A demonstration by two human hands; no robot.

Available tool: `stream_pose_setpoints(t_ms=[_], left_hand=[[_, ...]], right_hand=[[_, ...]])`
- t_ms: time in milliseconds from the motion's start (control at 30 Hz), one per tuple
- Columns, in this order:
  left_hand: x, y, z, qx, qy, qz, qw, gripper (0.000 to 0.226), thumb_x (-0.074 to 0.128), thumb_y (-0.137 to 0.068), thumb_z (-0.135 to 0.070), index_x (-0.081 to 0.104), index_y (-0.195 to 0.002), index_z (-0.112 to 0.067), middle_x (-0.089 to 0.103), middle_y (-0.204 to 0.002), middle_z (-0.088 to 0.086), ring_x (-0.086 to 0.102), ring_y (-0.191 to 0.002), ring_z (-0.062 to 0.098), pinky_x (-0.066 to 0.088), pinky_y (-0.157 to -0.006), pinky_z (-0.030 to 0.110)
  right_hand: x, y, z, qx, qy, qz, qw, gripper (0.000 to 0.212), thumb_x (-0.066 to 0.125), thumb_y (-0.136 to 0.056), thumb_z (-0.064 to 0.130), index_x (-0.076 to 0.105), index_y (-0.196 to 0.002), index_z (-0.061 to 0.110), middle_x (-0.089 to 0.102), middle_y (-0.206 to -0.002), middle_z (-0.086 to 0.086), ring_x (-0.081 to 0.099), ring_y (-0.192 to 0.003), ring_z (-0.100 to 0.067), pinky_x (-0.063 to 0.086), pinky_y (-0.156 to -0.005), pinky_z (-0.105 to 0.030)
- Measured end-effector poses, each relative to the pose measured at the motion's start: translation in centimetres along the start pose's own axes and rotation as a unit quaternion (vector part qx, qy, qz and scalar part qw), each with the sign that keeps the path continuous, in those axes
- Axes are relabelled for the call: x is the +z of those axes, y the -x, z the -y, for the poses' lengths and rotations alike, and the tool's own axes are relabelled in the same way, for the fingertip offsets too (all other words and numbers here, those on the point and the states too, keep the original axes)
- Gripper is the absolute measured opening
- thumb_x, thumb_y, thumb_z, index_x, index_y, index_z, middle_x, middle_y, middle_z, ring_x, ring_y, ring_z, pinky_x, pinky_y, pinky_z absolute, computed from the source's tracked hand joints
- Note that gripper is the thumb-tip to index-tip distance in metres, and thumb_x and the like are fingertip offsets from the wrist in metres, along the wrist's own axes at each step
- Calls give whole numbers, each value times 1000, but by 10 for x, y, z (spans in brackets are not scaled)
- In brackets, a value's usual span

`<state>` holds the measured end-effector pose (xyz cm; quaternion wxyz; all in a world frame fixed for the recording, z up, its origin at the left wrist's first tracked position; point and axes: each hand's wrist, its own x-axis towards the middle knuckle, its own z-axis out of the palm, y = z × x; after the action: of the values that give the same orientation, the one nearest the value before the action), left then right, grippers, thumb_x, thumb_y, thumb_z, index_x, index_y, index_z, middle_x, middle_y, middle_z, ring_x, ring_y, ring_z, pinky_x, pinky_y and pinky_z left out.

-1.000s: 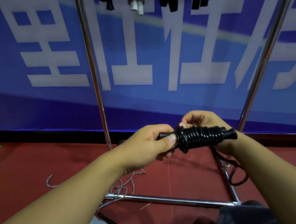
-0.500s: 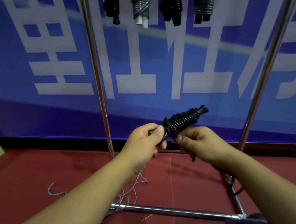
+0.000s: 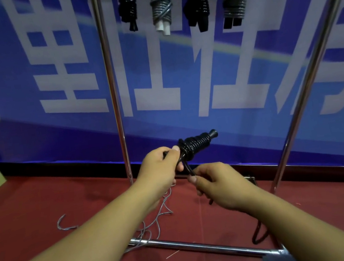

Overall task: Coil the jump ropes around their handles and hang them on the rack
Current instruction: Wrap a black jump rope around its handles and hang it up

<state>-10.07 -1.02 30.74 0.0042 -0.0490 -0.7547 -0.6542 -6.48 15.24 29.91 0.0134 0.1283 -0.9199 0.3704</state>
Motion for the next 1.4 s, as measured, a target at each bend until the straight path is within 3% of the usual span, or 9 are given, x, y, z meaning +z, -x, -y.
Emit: stream_pose_setpoints(t_ms=[167,367,500,633,767,1000,1067,1233,1400], left_hand=[[-2,-2,3,5,-46,-15,999,35,53,-101,-35,62,-73,-16,63,-60,-5,48,-55,19,42,-60,37],[-7,-3,4,21,-97,-34,994,34,51,-102,-36,63,-78,-15,63,-62,-6,48,-52,15,42,-58,34],[-7,-5,5,36,-133,-48,989,32,50,-102,-36,62,-80,-15,64,-63,-6,49,-50,12,37,-53,26],[-7,-4,5,57,-176,-62,981,31,50,-102,-36,62,-83,-15,66,-67,-4,51,-50,8,34,-46,20],[-7,-4,3,68,-178,-78,979,30,49,-103,-37,61,-83,-18,67,-71,-3,52,-55,12,35,-53,26],[-5,-4,0,62,-124,-99,985,29,49,-102,-37,63,-85,-18,68,-71,-3,55,-57,13,44,-56,33],[-4,-4,1,49,-65,-99,992,29,50,-103,-35,64,-85,-16,68,-68,-1,59,-59,15,54,-67,44],[-2,-7,2,3,25,-98,995,28,51,-103,-34,64,-89,-15,65,-71,1,65,-62,19,61,-76,52],[-2,-4,-3,-68,127,-53,988,26,47,-106,-31,60,-98,-9,69,-96,8,68,-67,18,55,-57,31]], right_hand=[[8,4,-2,26,-63,33,997,20,53,-102,28,59,-87,15,69,-73,-2,61,-61,-9,57,-70,-38],[14,6,-3,49,-132,88,986,10,57,-97,11,58,-90,18,66,-76,3,63,-74,-13,56,-82,-39],[16,8,4,68,-168,107,978,11,58,-95,4,55,-95,14,64,-77,1,61,-76,-12,49,-74,-23],[20,8,9,102,-233,114,960,13,56,-94,6,58,-104,14,62,-75,-2,61,-72,-18,54,-79,-38],[22,7,15,167,-343,78,921,20,44,-98,2,58,-107,12,43,-62,0,41,-47,-13,55,-56,-34],[10,7,15,189,-396,80,895,1,61,-96,15,62,-97,15,43,-55,6,32,-47,-11,46,-50,-27],[11,8,17,183,-388,97,898,10,57,-96,9,63,-101,15,42,-53,8,31,-47,-10,44,-52,-27],[14,7,14,168,-356,74,916,26,54,-89,0,66,-109,10,51,-57,7,34,-51,-13,44,-56,-29],[12,9,16,173,-370,97,908,29,53,-88,-3,67,-109,10,64,-85,-2,34,-51,-12,44,-53,-27]])
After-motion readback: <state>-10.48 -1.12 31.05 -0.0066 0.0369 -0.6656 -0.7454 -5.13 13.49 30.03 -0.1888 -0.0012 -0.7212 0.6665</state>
